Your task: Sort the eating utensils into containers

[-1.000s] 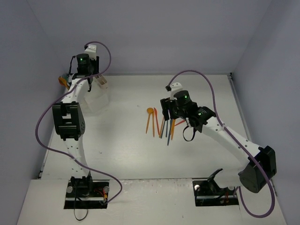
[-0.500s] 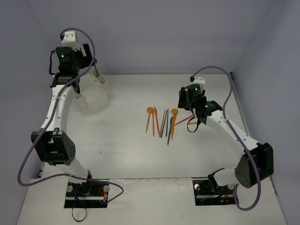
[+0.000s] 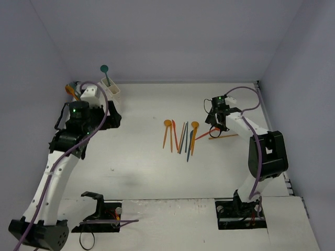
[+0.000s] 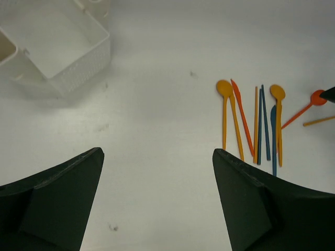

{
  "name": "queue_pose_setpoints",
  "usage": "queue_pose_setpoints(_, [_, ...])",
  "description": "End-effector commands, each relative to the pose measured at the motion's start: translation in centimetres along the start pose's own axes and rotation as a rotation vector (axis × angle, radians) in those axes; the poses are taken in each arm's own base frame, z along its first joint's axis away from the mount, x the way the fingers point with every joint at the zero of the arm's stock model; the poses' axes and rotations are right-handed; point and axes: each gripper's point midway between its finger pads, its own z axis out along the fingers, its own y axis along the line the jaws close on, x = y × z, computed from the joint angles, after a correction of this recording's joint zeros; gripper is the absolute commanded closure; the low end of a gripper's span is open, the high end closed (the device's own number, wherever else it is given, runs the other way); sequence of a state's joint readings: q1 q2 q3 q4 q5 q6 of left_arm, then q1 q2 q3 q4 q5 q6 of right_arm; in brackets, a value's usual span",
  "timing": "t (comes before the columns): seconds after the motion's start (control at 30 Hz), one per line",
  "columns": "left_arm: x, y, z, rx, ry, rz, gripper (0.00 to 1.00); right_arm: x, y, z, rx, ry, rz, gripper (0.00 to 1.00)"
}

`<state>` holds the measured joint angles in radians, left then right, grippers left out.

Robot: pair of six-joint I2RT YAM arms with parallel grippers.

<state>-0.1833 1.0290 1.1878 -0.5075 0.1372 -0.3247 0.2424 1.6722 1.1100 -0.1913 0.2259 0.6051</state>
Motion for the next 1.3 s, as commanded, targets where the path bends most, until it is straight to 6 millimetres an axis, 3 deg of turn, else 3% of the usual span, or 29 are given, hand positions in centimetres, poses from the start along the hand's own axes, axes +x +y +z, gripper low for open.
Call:
queue_pose_setpoints(0.0, [1.7, -0.7, -3.7, 0.042, -0.003, -0.07, 0.18, -1.0, 1.3, 0.9, -0.006, -0.011, 0.102, 0.47])
queue_pose_setpoints(0.17, [3.9, -1.3, -5.3, 0.066, 0.043, -0.073, 0.18, 0.8, 1.1, 3.2, 0.039, 0.042, 0.132, 0.51])
queue_pose_setpoints(0.47, [4.9, -2.0, -5.6, 0.098, 0.06, -0.085, 0.18, 3.0, 0.7, 5.1, 0.088, 0.091, 0.154, 0.6])
queue_pose_setpoints(0.67, [4.4, -2.6, -5.7, 0.121, 0.058, -0.087, 0.18, 3.5, 0.5, 5.7, 0.115, 0.092, 0.14, 0.85])
queue_pose_setpoints(0.8, [4.0, -3.1, -5.8, 0.138, 0.055, -0.089, 0.18, 2.0, 0.6, 5.2, 0.12, 0.041, 0.116, 0.99])
queue_pose_setpoints(0.97, [2.7, -4.7, -5.7, 0.205, 0.053, -0.104, 0.18, -2.8, 2.2, 2.1, 0.06, -0.084, 0.034, 1.0])
queue_pose_setpoints(1.07, [1.3, -6.3, -5.7, 0.283, 0.034, -0.119, 0.18, -5.7, 4.4, -1.8, -0.01, -0.187, -0.069, 1.0])
queue_pose_setpoints(1.17, [-0.5, -8.3, -5.7, 0.371, 0.016, -0.154, 0.18, -5.8, 8.7, -7.1, -0.12, -0.282, -0.26, 1.0])
queue_pose_setpoints(1.27, [-2.2, -9.8, -5.4, 0.431, -0.011, -0.162, 0.18, -5.3, 11.5, -11.7, -0.267, -0.348, -0.402, 1.0])
